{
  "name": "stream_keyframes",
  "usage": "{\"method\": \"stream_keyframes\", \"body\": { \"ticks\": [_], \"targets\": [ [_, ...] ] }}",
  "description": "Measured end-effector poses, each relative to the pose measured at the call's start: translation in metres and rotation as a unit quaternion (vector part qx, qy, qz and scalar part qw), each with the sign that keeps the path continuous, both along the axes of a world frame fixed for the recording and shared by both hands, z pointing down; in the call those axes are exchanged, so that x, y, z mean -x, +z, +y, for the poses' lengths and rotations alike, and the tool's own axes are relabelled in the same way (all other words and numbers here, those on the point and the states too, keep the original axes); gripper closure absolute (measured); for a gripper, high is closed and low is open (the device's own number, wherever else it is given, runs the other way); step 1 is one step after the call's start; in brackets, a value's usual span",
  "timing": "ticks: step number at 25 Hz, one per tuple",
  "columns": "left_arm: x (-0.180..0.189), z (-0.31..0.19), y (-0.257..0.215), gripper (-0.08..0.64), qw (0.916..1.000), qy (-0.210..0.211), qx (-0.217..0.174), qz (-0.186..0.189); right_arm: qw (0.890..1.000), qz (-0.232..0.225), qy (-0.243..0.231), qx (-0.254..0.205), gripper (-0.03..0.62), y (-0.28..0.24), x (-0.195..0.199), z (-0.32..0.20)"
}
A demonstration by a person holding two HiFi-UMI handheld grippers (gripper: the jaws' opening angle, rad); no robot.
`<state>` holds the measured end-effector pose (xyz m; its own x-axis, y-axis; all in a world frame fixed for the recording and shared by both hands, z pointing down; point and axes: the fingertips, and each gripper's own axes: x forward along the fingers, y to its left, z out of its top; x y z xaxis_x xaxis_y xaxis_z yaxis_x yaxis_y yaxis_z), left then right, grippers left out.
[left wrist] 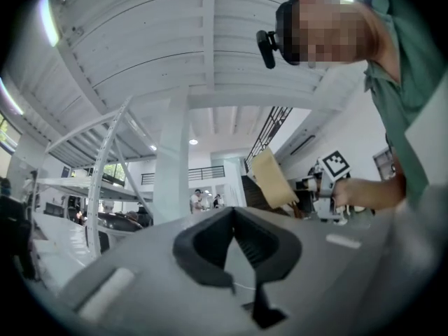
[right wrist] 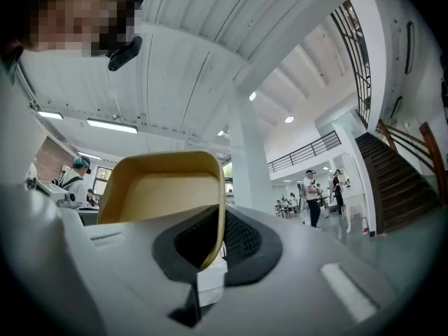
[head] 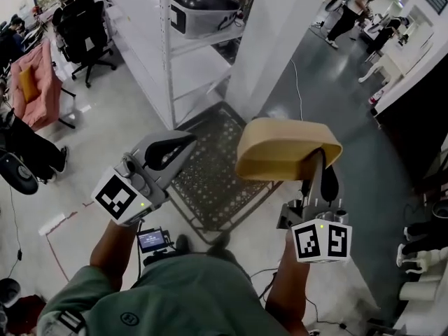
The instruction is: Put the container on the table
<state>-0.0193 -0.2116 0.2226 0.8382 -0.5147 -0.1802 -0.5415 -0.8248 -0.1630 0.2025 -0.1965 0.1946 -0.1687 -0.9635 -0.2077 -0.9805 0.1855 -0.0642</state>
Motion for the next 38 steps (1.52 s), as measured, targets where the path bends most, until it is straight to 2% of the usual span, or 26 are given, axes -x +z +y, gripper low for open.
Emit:
{"method": "stream_keyframes", "body": {
  "ticks": [6, 11, 21, 25, 30, 38],
  "targets": [
    [-0.003, -0.023, -0.007, 0.558, 0.9987, -0.049, -0.006, -0.012, 0.999, -0.013, -0.049, -0.004, 0.584, 0.000, -0.003, -0.042],
    [-0.046, -0.041, -0.007, 0.557, 0.9975, -0.064, -0.009, -0.026, 0.997, -0.024, -0.071, -0.010, 0.584, 0.000, -0.040, -0.071],
    [-0.099, -0.064, 0.007, 0.557, 0.9926, -0.110, 0.005, -0.052, 0.990, -0.064, -0.124, -0.006, 0.584, 0.028, -0.088, -0.121],
    [-0.097, -0.070, 0.016, 0.557, 0.9892, -0.132, 0.018, -0.061, 0.987, -0.075, -0.143, 0.005, 0.584, 0.041, -0.086, -0.138],
    [-0.081, -0.099, 0.019, 0.557, 0.9886, -0.136, 0.029, -0.059, 0.986, -0.074, -0.147, 0.017, 0.584, 0.044, -0.070, -0.166],
    [-0.056, -0.165, 0.039, 0.557, 0.9939, -0.090, 0.050, -0.042, 0.991, -0.056, -0.112, 0.048, 0.584, 0.061, -0.039, -0.208]
  ]
}}
